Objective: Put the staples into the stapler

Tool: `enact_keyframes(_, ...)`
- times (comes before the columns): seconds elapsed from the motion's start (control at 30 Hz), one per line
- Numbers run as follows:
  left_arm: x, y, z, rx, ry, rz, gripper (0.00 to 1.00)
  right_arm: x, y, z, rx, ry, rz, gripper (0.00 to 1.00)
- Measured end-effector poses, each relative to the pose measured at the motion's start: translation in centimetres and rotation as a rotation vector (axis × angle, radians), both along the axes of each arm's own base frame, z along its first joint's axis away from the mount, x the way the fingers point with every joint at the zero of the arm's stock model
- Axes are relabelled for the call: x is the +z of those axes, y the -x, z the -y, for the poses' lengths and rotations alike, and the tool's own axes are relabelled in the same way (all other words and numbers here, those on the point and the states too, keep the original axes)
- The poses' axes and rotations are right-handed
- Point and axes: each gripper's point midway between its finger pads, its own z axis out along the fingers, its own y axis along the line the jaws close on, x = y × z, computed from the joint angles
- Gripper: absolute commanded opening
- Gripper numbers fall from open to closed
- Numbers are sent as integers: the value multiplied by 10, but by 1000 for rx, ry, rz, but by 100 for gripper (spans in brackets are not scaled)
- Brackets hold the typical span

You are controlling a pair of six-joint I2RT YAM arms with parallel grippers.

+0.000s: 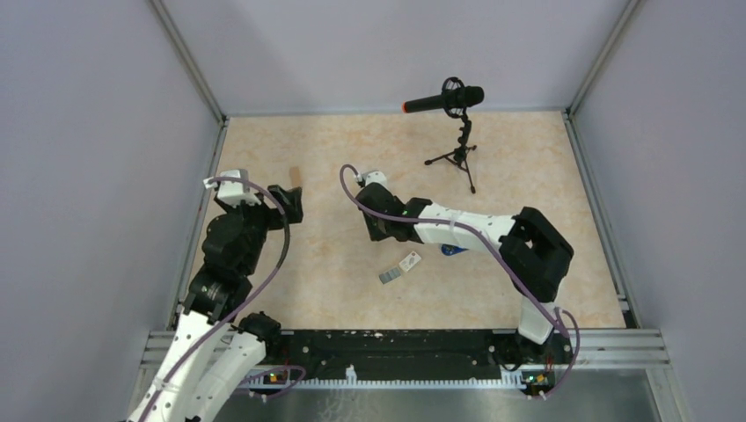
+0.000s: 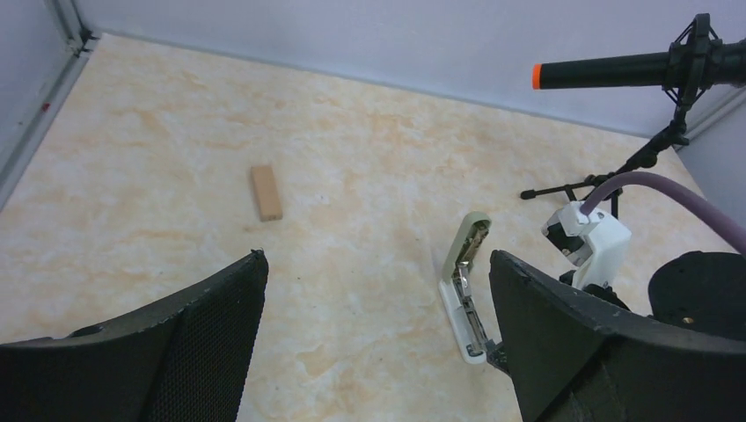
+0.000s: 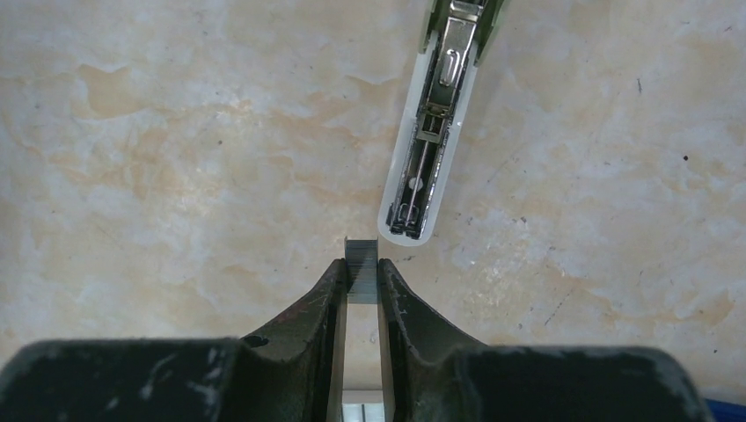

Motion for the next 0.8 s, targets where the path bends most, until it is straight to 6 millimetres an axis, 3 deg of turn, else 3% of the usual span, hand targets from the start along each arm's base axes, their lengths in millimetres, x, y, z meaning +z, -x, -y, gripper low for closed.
enact_keyframes(0.1,6,5,-7,28,-24,34,99,-11,-3,4,-15,21,-20,16)
enact_keyframes(0.23,-9,5,-7,28,-61,4,99,-20,-12,12,-47,45,-41,16)
enact_keyframes(0.57,-13,6,-9,33,-76,-6,99,-22,-27,24,-91,44,-50,17)
enact_keyframes(0.8,-13,6,-9,32,-76,-7,99,-21,-25,19,-76,24,-60,16)
